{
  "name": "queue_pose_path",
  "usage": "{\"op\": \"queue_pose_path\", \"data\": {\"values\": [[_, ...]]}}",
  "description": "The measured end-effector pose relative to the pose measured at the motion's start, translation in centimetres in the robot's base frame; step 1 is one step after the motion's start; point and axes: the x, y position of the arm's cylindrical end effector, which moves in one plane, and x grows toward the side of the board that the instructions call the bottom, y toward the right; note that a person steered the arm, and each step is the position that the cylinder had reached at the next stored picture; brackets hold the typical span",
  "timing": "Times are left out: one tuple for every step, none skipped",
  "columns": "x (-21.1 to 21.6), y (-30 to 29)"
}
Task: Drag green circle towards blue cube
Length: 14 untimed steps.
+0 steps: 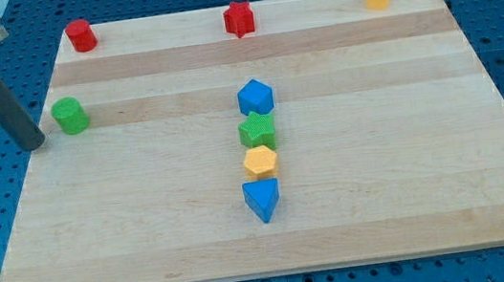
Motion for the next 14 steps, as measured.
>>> {"op": "queue_pose_path", "data": {"values": [[-1.3, 1.0], [-2.6, 2.6], [-3.8, 5.1], [-5.3, 8.2], [-5.9, 11.5], [-6.1, 13.7], [-6.1, 15.3], [-6.2, 17.3], [-6.2, 18.8], [-6.3, 19.0], [-6.3, 19.7], [-6.3, 20.9], [-6.3, 21.1], [-6.5, 20.8]]}}
